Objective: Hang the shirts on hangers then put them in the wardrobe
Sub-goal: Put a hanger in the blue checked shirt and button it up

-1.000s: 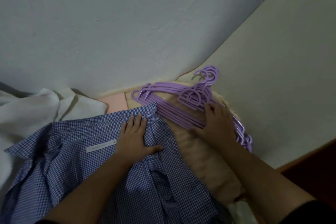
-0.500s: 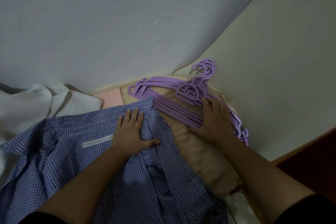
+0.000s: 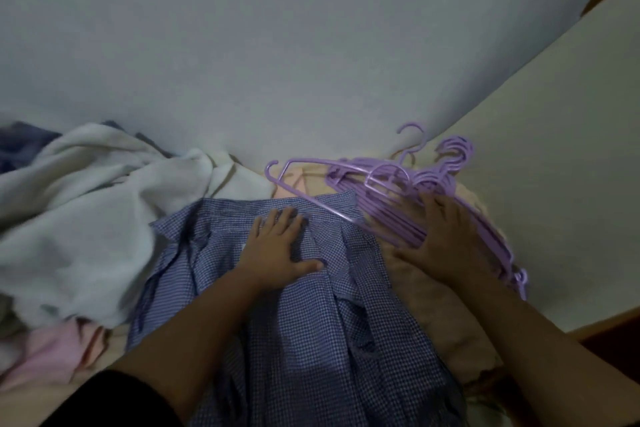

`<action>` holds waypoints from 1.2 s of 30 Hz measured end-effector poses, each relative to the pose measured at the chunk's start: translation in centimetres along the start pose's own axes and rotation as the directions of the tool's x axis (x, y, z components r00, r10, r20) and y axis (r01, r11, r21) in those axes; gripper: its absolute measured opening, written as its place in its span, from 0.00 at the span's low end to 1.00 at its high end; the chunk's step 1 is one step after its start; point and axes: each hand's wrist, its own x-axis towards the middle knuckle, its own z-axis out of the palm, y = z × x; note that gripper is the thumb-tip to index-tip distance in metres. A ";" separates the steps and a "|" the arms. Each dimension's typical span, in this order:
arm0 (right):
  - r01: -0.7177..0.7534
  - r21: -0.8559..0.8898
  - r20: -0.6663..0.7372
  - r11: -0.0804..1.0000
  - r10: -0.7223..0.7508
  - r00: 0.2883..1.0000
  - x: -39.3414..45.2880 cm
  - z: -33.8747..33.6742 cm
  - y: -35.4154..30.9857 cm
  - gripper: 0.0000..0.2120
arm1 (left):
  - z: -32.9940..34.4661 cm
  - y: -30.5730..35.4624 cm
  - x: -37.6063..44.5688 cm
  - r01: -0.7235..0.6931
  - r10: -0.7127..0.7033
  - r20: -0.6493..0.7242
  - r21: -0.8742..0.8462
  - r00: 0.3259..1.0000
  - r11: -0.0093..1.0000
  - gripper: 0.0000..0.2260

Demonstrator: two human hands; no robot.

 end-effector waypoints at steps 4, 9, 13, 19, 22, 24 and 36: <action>0.110 0.021 0.105 0.994 -0.111 0.988 -0.1 0.7 -2.5 0.49 | -1.0 -2.9 -3.3 0.113 -0.113 -0.034 0.007 0.993 0.994 0.65; 0.245 -0.066 0.231 0.967 -0.224 0.947 -0.1 2.2 -4.0 0.50 | -2.3 -6.2 -6.8 0.164 -0.169 -0.162 -0.042 0.972 0.986 0.56; 0.195 0.031 0.283 0.980 -0.196 0.939 -0.4 2.5 -5.2 0.52 | -2.2 -8.5 -8.2 0.189 -0.190 -0.412 -0.041 0.891 0.981 0.34; 0.183 0.061 0.339 0.981 -0.193 0.921 -0.9 3.0 -6.0 0.51 | -1.5 -10.0 -8.6 0.326 -0.307 -0.372 -0.012 0.876 0.945 0.24; 0.201 0.056 0.333 0.978 -0.208 0.920 -0.8 3.0 -6.5 0.52 | -1.4 -10.3 -8.5 0.349 -0.331 -0.326 -0.004 0.886 0.937 0.29; 0.228 0.054 0.319 0.972 -0.233 0.919 -0.6 2.8 -6.9 0.52 | -1.6 -10.2 -8.6 0.321 -0.305 -0.358 -0.015 0.883 0.947 0.28; 0.335 0.017 0.307 0.942 -0.324 0.895 -0.2 2.9 -9.3 0.50 | -1.0 -7.5 -10.2 -0.016 -0.218 -0.570 -0.376 0.792 0.926 0.21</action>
